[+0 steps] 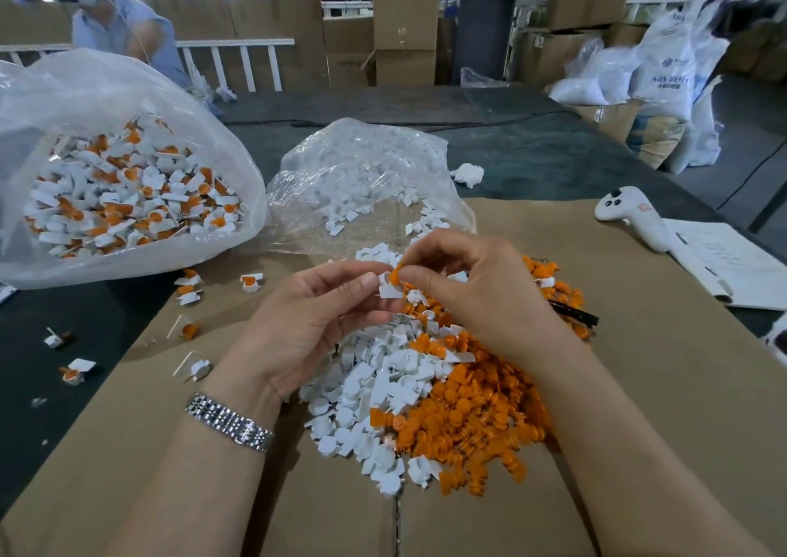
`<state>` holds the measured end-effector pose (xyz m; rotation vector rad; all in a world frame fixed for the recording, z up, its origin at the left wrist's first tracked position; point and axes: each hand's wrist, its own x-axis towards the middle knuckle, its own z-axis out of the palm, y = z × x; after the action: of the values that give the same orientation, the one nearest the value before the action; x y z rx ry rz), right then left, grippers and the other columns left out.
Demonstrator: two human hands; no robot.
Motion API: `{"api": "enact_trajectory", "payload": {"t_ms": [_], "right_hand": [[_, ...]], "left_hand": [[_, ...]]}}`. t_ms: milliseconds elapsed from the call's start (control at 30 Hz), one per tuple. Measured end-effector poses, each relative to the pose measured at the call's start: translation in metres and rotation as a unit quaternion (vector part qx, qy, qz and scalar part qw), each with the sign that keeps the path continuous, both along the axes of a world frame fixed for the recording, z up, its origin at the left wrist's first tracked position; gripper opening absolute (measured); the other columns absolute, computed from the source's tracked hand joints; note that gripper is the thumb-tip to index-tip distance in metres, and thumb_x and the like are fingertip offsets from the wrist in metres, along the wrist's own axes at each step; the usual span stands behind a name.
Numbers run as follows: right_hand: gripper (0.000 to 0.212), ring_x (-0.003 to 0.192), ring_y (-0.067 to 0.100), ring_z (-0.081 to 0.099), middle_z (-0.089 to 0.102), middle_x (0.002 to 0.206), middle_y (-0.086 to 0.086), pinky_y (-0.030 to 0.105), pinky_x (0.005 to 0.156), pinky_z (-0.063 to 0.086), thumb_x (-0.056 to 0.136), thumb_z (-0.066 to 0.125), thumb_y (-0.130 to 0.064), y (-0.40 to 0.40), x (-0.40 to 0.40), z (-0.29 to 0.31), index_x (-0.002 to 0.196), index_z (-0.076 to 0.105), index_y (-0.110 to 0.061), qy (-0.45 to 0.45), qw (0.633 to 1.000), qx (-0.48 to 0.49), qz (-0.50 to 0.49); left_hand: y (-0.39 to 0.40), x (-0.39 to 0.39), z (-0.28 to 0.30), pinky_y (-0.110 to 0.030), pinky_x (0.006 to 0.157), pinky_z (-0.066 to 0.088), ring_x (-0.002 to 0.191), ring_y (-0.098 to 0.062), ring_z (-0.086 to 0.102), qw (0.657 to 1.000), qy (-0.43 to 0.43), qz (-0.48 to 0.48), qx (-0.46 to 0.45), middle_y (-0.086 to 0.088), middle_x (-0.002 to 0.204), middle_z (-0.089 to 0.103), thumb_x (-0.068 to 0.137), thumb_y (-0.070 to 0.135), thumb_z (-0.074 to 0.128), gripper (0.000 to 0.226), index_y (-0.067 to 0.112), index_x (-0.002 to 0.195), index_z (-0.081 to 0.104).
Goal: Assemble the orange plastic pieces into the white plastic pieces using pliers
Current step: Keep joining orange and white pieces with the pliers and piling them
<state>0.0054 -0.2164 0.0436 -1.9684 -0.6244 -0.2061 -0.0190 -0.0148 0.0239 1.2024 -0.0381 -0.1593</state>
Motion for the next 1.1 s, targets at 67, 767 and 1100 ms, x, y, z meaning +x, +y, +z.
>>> {"api": "enact_trajectory", "payload": {"t_ms": [67, 767, 1100], "right_hand": [[0.002, 0.088, 0.008, 0.065, 0.071, 0.087, -0.009, 0.025, 0.083, 0.052, 0.09, 0.074, -0.02, 0.003, -0.001, -0.002, 0.092, 0.074, -0.018, -0.019, 1.0, -0.013, -0.003], [0.006, 0.078, 0.011, 0.061, 0.064, 0.084, -0.005, 0.033, 0.074, 0.054, 0.096, 0.064, -0.018, 0.02, -0.008, -0.006, 0.101, 0.066, -0.021, -0.014, 0.999, -0.006, -0.028], [0.022, 0.087, 0.009, 0.066, 0.068, 0.092, -0.006, 0.028, 0.084, 0.054, 0.092, 0.072, -0.013, 0.01, -0.009, -0.003, 0.112, 0.071, -0.022, -0.036, 0.999, -0.036, 0.013]], "left_hand": [[-0.001, 0.0, 0.0, -0.023, 0.07, 0.062, 0.086, -0.027, 0.078, 1.0, 0.001, 0.004, 0.006, -0.024, 0.094, 0.076, 0.087, 0.012, 0.066, 0.021, 0.008, 0.099, 0.083], [-0.007, -0.003, -0.005, -0.028, 0.082, 0.061, 0.098, -0.034, 0.077, 0.992, -0.092, 0.051, 0.066, -0.02, 0.105, 0.078, 0.077, 0.011, 0.074, 0.028, 0.011, 0.105, 0.081], [-0.002, -0.007, 0.003, -0.027, 0.074, 0.062, 0.089, -0.034, 0.077, 0.997, -0.06, 0.036, 0.033, -0.027, 0.101, 0.075, 0.079, 0.005, 0.075, 0.027, -0.001, 0.104, 0.069]]}}
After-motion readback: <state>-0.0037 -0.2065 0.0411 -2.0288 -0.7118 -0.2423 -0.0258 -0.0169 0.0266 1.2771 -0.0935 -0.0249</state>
